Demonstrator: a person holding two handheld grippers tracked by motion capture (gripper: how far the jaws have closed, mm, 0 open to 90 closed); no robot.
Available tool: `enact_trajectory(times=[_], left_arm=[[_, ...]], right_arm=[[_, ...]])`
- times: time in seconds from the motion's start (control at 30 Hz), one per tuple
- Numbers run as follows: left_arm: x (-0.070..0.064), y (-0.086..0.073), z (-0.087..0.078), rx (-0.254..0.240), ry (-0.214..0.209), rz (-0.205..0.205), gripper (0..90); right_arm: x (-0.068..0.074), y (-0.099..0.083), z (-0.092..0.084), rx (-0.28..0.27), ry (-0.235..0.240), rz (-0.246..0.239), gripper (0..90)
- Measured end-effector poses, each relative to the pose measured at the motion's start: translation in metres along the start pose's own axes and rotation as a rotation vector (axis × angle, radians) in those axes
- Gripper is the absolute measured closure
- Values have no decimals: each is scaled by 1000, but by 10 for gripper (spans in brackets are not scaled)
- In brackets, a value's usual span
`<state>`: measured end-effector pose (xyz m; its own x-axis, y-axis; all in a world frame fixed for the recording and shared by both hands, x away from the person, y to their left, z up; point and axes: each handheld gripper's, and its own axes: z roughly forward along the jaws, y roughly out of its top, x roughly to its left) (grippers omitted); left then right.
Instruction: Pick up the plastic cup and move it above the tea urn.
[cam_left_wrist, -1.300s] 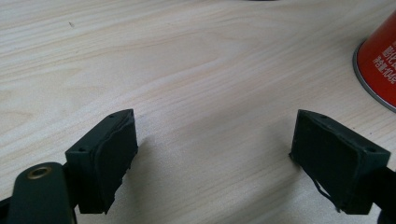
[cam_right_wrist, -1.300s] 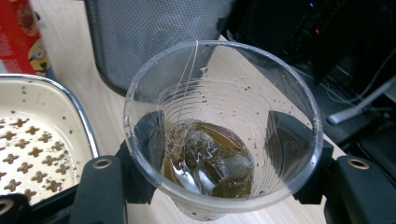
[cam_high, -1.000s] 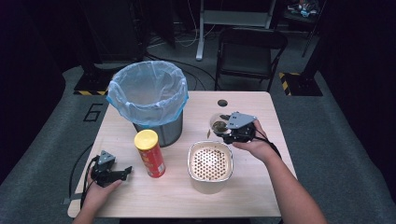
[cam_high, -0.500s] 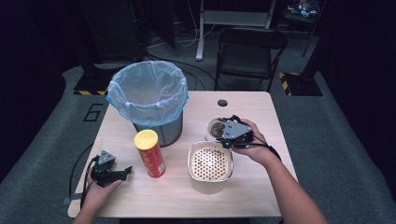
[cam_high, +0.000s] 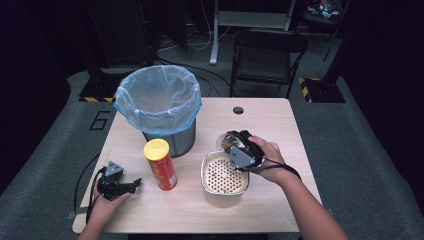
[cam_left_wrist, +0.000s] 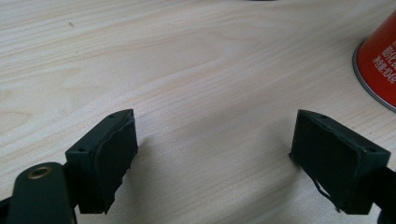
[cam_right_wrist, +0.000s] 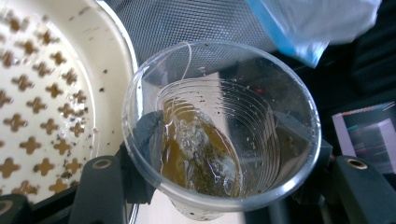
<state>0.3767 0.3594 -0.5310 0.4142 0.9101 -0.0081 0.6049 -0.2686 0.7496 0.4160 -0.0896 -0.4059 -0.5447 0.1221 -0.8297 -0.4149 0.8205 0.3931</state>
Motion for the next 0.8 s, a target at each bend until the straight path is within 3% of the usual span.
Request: enact_trajectory(times=[0.1,0.13,0.17,0.2,0.23,0.3,0.33,0.4,0.43,0.57,0.6,0.63,0.67,0.7,0.77,0.8], left_arm=[[0,0,0,0,0,2,141],[-1,0,-1,10,-5,-2,141],[-1,0,-1,10,-5,-2,141],[-1,0,-1,9,-6,-1,141],[-1,0,-1,9,-6,-2,141],[-1,0,-1,9,-6,-1,141],[-1,0,-1,9,-6,-1,141],[-1,0,-1,9,-6,-1,141],[-1,0,-1,10,-6,-1,141],[-1,0,-1,9,-6,-1,141],[-1,0,-1,9,-6,-2,141],[-1,0,-1,9,-6,-1,141],[-1,0,-1,10,-6,-1,141],[-1,0,-1,9,-6,-2,141],[-1,0,-1,9,-6,-1,141],[-1,0,-1,10,-6,-1,141]], right_arm=[[11,12,-2,37,-59,-170,383],[15,16,-3,55,-84,-248,384],[15,16,-3,55,-84,-248,384],[18,18,-4,66,-107,-296,384],[22,22,-5,86,-130,-374,383],[27,24,-6,103,-150,-423,383],[28,26,-6,112,-157,-480,383],[33,27,-6,124,-170,-546,382],[35,28,-7,134,-192,-607,382],[42,32,-7,163,-215,-757,379],[41,33,-8,189,-179,-820,378],[42,34,-9,184,-213,-828,377],[42,35,-9,190,-199,-838,378],[43,35,-10,194,-222,-855,377],[42,35,-9,196,-188,-873,377],[42,35,-10,191,-194,-872,377]])
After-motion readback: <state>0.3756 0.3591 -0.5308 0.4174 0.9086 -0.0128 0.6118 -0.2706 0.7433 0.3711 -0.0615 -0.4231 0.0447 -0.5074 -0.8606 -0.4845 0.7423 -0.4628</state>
